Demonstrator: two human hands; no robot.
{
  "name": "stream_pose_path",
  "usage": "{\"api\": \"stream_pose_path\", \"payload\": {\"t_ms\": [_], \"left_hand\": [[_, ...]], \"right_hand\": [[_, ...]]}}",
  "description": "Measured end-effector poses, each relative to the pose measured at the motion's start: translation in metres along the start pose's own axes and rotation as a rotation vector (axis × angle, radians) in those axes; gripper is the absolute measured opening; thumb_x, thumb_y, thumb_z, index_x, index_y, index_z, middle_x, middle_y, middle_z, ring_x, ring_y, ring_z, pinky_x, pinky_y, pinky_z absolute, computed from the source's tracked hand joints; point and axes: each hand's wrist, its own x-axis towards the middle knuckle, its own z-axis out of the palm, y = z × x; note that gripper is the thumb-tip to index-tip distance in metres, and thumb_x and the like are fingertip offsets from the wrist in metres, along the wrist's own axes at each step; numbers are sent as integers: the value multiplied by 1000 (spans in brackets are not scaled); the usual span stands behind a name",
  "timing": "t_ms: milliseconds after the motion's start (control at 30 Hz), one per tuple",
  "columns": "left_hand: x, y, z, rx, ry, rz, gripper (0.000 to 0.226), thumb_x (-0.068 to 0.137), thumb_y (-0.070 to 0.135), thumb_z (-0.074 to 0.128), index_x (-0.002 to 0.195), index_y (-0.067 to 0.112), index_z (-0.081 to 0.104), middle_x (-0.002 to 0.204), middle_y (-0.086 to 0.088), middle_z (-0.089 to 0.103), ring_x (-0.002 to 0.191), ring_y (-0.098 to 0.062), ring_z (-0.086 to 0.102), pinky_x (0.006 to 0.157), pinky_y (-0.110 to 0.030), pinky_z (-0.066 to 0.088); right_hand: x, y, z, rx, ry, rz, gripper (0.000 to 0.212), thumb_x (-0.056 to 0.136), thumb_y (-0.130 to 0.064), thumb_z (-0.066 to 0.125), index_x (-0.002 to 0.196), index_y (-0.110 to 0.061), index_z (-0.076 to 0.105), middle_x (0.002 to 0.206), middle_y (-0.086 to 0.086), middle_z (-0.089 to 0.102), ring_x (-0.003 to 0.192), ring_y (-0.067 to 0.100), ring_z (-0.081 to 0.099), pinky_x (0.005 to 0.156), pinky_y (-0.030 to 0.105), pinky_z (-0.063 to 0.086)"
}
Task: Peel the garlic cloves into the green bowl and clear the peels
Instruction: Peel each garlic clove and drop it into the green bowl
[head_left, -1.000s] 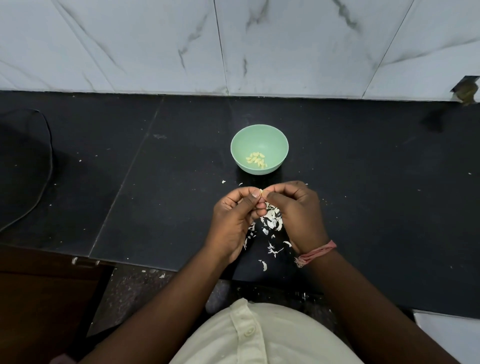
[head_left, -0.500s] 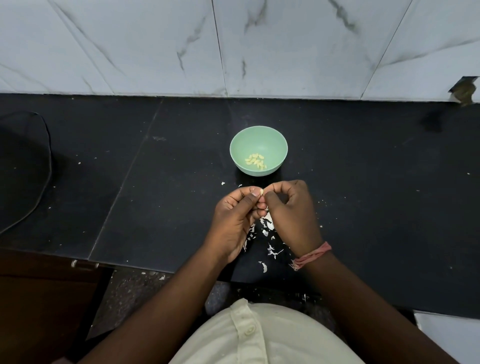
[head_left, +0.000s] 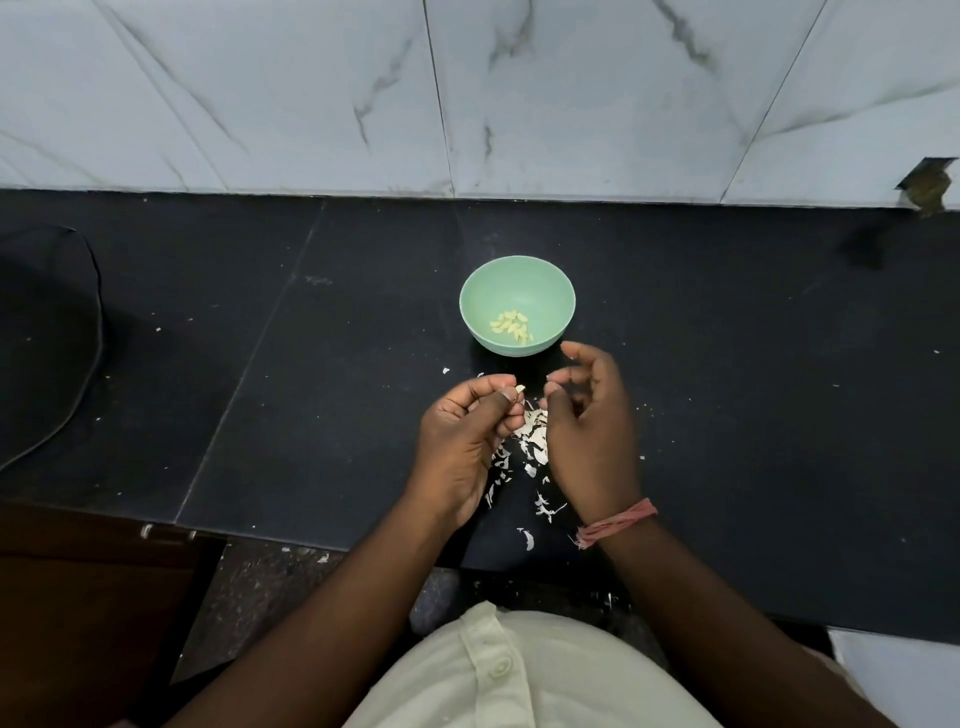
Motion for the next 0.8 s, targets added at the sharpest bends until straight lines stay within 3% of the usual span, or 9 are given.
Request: {"api": "stream_pose_path", "payload": {"t_ms": [200, 400, 800], "left_hand": [[0, 3, -1, 35, 25, 17, 16, 88, -7, 66, 102, -1, 70, 79, -11, 68, 68, -14, 63, 68, -20, 56], [-1, 3, -1, 69, -12, 17, 16, 87, -7, 67, 101, -1, 70, 85, -14, 68, 71, -16, 64, 71, -21, 57], [3, 8, 0, -49, -58, -43, 19, 86, -9, 64, 101, 1, 70, 87, -15, 69, 77, -17, 67, 74, -21, 57]], "right_hand": [[-4, 0, -1, 144, -43, -57, 47, 91, 5, 62, 132, -17, 55, 101, 2, 69, 96, 11, 68, 87, 19, 52], [-1, 1, -3, 204, -93, -2, 47, 90, 6, 65, 131, -15, 55, 92, 1, 74, 88, 11, 71, 82, 22, 56], [9, 3, -1, 301, -163, 70, 32, 87, 10, 65, 109, -9, 53, 86, 13, 68, 78, 16, 65, 77, 29, 56]]}}
